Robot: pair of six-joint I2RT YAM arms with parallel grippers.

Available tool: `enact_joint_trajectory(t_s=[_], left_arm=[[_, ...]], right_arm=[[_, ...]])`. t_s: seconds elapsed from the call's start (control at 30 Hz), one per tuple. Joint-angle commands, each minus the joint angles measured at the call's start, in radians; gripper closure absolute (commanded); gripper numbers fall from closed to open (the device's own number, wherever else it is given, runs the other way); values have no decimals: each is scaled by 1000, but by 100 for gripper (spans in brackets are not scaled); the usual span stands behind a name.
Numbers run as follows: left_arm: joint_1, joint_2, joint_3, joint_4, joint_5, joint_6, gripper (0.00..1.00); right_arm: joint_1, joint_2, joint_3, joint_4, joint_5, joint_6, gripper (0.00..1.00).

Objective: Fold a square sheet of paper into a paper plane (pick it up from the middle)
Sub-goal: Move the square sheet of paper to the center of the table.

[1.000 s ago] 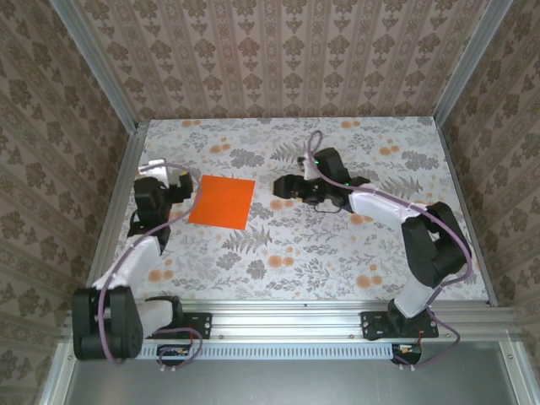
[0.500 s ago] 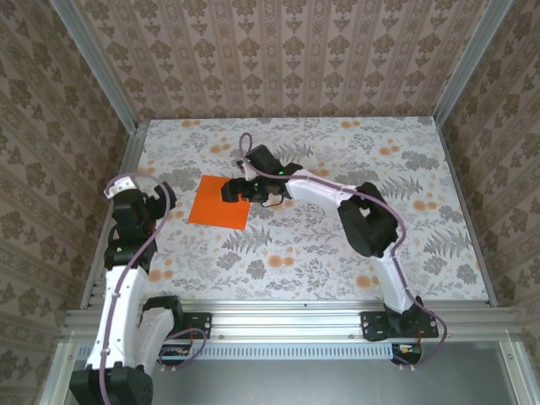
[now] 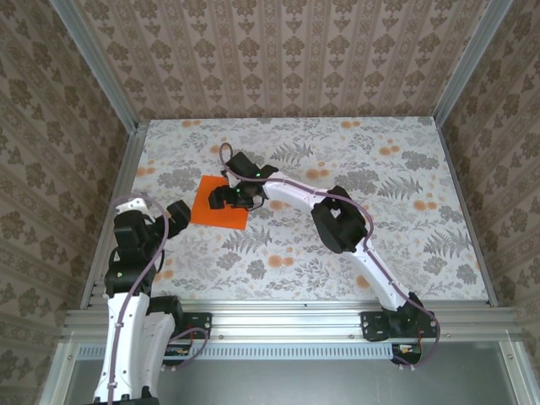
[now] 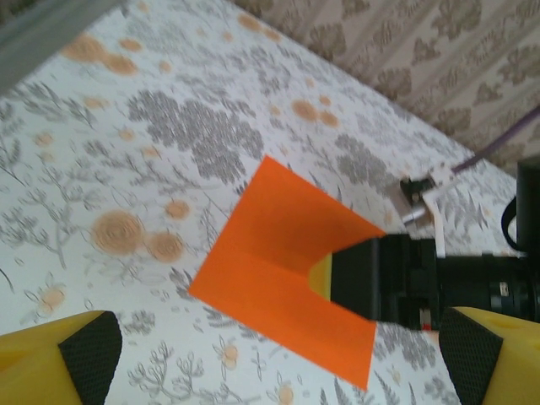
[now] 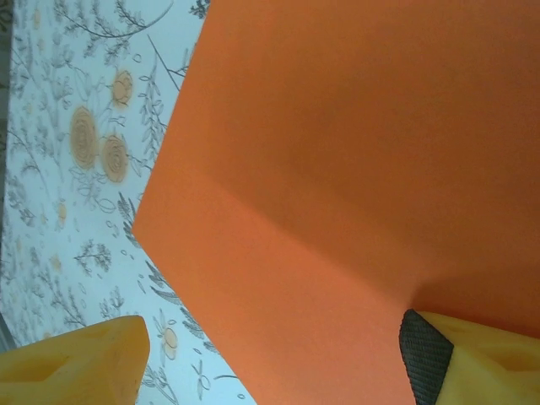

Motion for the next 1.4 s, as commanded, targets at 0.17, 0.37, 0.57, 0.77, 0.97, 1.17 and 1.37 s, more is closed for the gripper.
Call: enact_joint_trajectory(t_s=[0.17, 0.37, 0.57, 0.77, 0.97, 1.17, 1.37], left_arm=[[-28, 24, 10, -87, 167, -47, 0], [-196, 64, -50, -36, 93, -125, 0], [-465, 214, -36, 30, -97, -136, 0], [-668, 363, 12, 96, -200, -119, 0], [-705, 338, -34, 148, -219, -127, 0], [-705, 193, -79, 59, -260, -112, 0], [-699, 40, -133, 18, -286, -115, 0]], right_arm=[[-36, -117, -239, -208, 132, -174, 19], [-131, -340, -556, -161, 160, -308, 22], [-256, -494, -738, -192, 206, -427, 24], [-253, -606, -724, -221, 242, -386, 23], [-187, -545, -669, -68, 100, -212, 28], [-151, -411, -584, -68, 85, -165, 29], [-149, -405, -684, -57, 69, -179, 30]])
